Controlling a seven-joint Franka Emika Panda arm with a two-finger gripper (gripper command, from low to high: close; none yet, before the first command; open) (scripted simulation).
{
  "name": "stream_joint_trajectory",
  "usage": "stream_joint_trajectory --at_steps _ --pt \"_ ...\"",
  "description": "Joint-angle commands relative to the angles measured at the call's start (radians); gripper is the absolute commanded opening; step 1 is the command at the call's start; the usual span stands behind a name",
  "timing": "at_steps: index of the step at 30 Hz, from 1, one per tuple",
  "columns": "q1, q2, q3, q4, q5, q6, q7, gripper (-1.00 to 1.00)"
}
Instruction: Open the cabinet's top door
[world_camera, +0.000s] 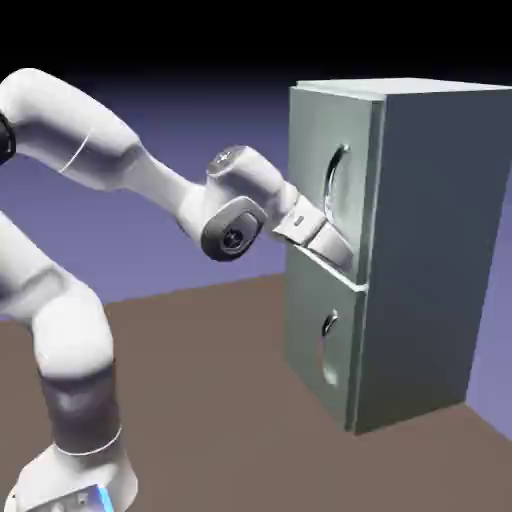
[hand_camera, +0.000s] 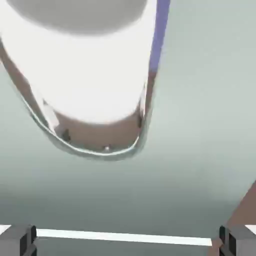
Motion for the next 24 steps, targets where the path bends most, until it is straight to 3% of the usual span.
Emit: stream_joint_trajectory --at_steps 1,13,24 --pt "0.036 0.004 0.015 0.0 -0.041 -0.03 0.012 1.0" --pt "0.435 0.04 0.163 0.007 -0.537 -0.352 0.118 1.0" --pt "0.457 -0.073 0.007 0.025 -1.015 -0.323 -0.129 1.0"
